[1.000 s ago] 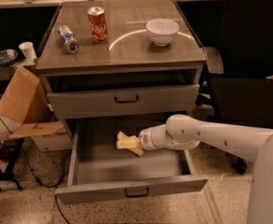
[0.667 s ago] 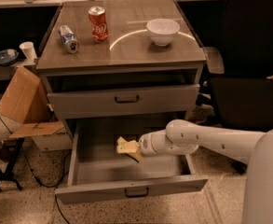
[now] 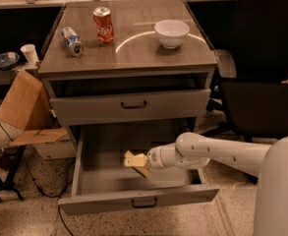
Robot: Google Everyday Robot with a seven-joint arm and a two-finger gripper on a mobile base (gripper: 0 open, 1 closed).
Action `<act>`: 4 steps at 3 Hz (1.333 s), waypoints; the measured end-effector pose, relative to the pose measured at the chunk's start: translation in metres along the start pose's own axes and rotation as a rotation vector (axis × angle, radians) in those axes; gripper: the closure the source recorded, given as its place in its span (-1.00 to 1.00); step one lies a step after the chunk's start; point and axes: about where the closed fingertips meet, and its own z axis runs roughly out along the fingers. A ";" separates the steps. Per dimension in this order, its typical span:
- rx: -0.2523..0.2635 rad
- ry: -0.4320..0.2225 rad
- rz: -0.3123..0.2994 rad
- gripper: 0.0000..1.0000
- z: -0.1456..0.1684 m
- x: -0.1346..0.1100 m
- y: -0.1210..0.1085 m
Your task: Place sponge into middle drawer
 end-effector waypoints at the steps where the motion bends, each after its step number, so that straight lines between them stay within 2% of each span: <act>1: -0.006 -0.002 0.029 -0.25 0.001 0.007 -0.005; 2: -0.004 -0.015 0.047 -0.71 -0.001 0.012 -0.008; 3: 0.013 -0.062 0.045 -1.00 -0.009 0.014 -0.009; 4: 0.013 -0.062 0.045 -1.00 -0.009 0.014 -0.009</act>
Offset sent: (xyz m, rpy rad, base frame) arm -0.0117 -0.0169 -0.0122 0.0244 0.0269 -0.0750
